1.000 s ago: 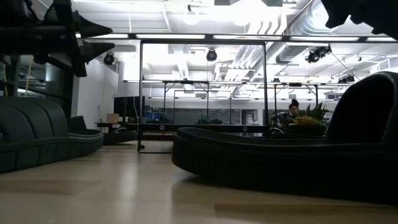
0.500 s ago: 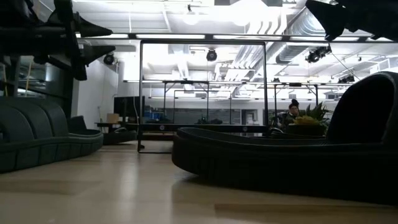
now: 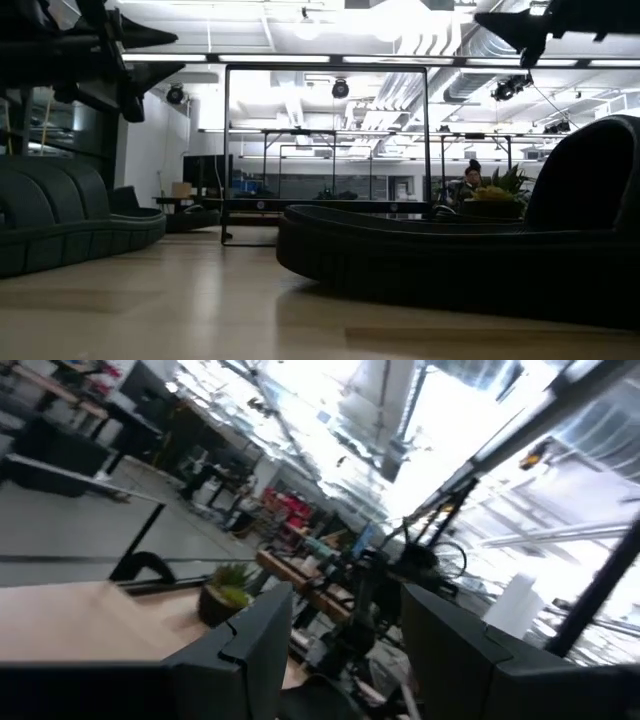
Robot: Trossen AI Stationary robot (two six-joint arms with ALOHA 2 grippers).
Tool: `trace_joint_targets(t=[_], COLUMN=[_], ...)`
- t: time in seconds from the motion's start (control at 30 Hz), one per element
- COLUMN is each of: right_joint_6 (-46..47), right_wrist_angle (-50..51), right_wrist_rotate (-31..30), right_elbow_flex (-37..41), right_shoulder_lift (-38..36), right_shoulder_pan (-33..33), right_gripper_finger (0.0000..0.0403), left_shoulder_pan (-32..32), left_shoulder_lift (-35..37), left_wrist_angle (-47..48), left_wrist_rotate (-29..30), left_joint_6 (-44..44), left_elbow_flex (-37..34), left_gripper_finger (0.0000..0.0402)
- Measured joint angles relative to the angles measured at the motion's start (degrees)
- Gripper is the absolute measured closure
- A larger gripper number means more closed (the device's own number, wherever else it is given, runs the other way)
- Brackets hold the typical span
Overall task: Pick and place slides into the shelf
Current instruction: Put the top right black slipper on the shelf
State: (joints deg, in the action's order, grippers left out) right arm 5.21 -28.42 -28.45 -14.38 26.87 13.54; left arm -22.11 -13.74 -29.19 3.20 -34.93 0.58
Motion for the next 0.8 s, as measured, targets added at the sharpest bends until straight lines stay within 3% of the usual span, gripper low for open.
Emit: trace_joint_targets(t=[0.17, 0.3, 0.43, 0.57, 0.8], right_joint_6=[13.5, 20.6, 31.6, 42.6, 53.9], right_wrist_angle=[33.3, 44.7, 57.6, 66.4, 67.6], right_wrist_rotate=[-3.4, -6.7, -3.5, -0.4, 0.4], right_elbow_flex=[-13.9, -18.4, -20.7, -17.8, -9.5], right_shoulder_lift=[0.6, -1.2, -5.8, -11.0, -17.4], right_shoulder_pan=[0.0, 0.0, 0.0, 1.2, 5.4], right_gripper_finger=[0.0144, 0.0144, 0.0144, 0.0144, 0.0144], left_shoulder_pan=[0.0, 0.0, 0.0, 0.0, 0.0], left_shoulder_lift=[0.0, 0.0, 0.0, 0.0, 0.0], left_wrist_angle=[0.2, 0.7, 0.8, 1.4, 2.3], left_wrist_rotate=[-0.7, -0.7, -1.3, -1.4, -1.4], left_joint_6=[0.1, 0.1, 0.1, 0.1, 0.1], left_elbow_flex=[0.0, 0.0, 0.0, 0.0, 0.0], left_gripper_finger=[0.0229, 0.0229, 0.0229, 0.0229, 0.0229])
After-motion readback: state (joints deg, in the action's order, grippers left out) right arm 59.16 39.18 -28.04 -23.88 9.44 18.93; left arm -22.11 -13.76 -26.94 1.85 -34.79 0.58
